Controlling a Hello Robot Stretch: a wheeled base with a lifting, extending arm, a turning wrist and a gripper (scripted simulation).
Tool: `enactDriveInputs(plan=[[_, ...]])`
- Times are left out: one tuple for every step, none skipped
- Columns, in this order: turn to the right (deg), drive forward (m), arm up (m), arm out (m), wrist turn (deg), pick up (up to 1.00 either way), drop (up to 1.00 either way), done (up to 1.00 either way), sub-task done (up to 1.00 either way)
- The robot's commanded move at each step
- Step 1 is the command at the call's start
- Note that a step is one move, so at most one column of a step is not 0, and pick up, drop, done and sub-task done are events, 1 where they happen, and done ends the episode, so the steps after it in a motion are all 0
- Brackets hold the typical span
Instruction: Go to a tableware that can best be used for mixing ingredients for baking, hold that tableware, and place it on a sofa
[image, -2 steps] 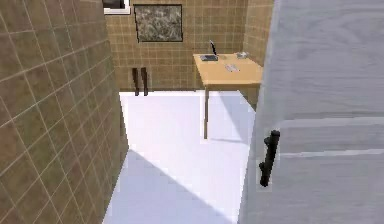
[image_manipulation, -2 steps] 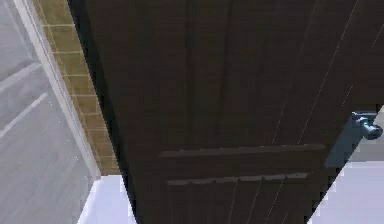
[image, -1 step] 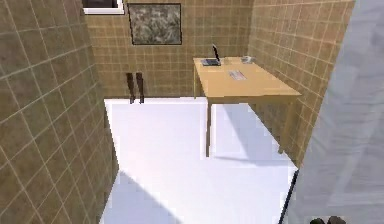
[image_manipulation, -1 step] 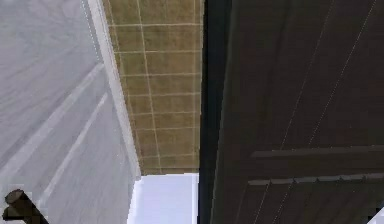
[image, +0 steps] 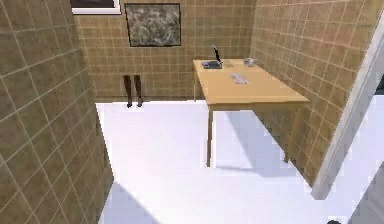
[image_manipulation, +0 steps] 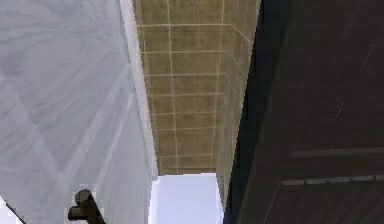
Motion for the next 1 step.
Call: enactDriveInputs(plan=[[9.0, 0.0, 0.0, 0.0, 0.0, 0.0, 0.0, 0.0, 0.0]])
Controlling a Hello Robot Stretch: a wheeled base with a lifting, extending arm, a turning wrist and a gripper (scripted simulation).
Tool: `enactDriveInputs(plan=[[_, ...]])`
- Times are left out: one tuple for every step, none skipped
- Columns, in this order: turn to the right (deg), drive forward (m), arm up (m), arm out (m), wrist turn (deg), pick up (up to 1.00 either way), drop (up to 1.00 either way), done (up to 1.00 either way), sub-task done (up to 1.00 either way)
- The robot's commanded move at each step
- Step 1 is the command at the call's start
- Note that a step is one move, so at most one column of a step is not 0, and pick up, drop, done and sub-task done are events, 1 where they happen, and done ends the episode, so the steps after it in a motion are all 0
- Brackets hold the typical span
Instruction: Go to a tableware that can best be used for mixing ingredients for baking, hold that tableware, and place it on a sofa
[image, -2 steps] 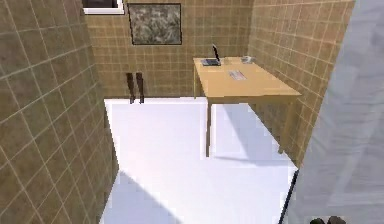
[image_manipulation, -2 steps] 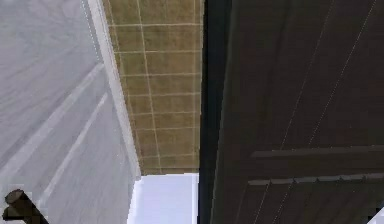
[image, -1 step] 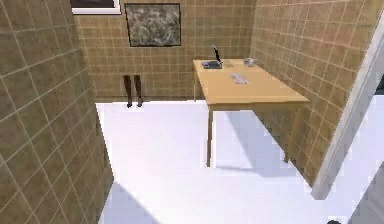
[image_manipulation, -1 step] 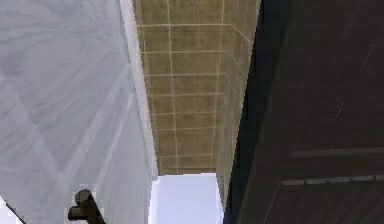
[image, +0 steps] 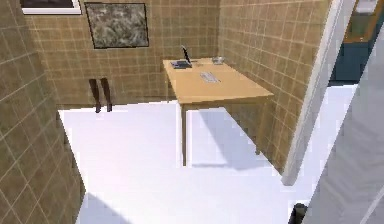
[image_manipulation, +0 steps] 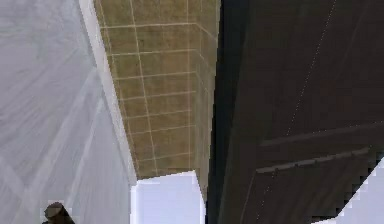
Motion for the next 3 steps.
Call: enactDriveInputs(plan=[[0.0, 0.6, 0.0, 0.0, 0.0, 0.0, 0.0, 0.0, 0.0], [45.0, 0.0, 0.0, 0.0, 0.0, 0.0, 0.0, 0.0, 0.0], [24.0, 0.0, 0.0, 0.0, 0.0, 0.0, 0.0, 0.0, 0.0]])
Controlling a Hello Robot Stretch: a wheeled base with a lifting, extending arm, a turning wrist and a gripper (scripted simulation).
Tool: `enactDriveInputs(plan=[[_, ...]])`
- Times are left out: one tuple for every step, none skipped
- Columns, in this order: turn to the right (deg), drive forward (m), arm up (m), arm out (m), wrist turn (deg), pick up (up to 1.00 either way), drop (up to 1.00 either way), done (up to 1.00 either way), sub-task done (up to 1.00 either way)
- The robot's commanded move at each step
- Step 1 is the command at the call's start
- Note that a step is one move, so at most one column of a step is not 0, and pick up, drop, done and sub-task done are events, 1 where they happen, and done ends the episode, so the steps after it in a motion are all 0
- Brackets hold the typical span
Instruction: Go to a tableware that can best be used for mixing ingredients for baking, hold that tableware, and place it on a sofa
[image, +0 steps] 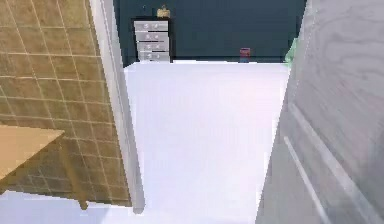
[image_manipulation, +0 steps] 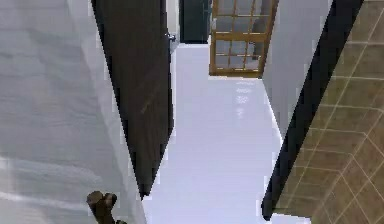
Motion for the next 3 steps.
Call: enactDriveInputs(plan=[[0.0, 1.0, 0.0, 0.0, 0.0, 0.0, 0.0, 0.0, 0.0], [0.0, 0.2, 0.0, 0.0, 0.0, 0.0, 0.0, 0.0, 0.0], [45.0, 0.0, 0.0, 0.0, 0.0, 0.0, 0.0, 0.0, 0.0]])
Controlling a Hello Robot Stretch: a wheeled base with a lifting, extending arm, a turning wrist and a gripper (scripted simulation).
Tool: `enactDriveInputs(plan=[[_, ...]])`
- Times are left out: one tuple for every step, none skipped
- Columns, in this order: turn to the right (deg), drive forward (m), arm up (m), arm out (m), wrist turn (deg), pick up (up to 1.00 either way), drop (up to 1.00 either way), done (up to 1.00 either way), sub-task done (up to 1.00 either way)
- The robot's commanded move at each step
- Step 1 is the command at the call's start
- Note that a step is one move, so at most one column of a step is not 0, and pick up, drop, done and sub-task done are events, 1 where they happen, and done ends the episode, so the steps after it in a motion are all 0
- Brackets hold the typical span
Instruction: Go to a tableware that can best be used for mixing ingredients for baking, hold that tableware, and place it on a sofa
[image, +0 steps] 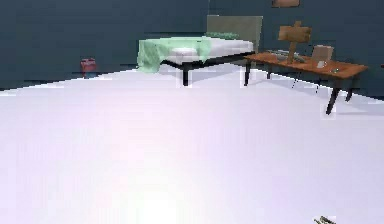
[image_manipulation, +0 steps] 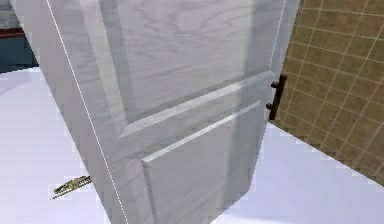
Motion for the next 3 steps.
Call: enactDriveInputs(plan=[[18.0, 0.0, 0.0, 0.0, 0.0, 0.0, 0.0, 0.0, 0.0], [0.0, 0.45, 0.0, 0.0, 0.0, 0.0, 0.0, 0.0, 0.0], [6.0, 0.0, 0.0, 0.0, 0.0, 0.0, 0.0, 0.0, 0.0]])
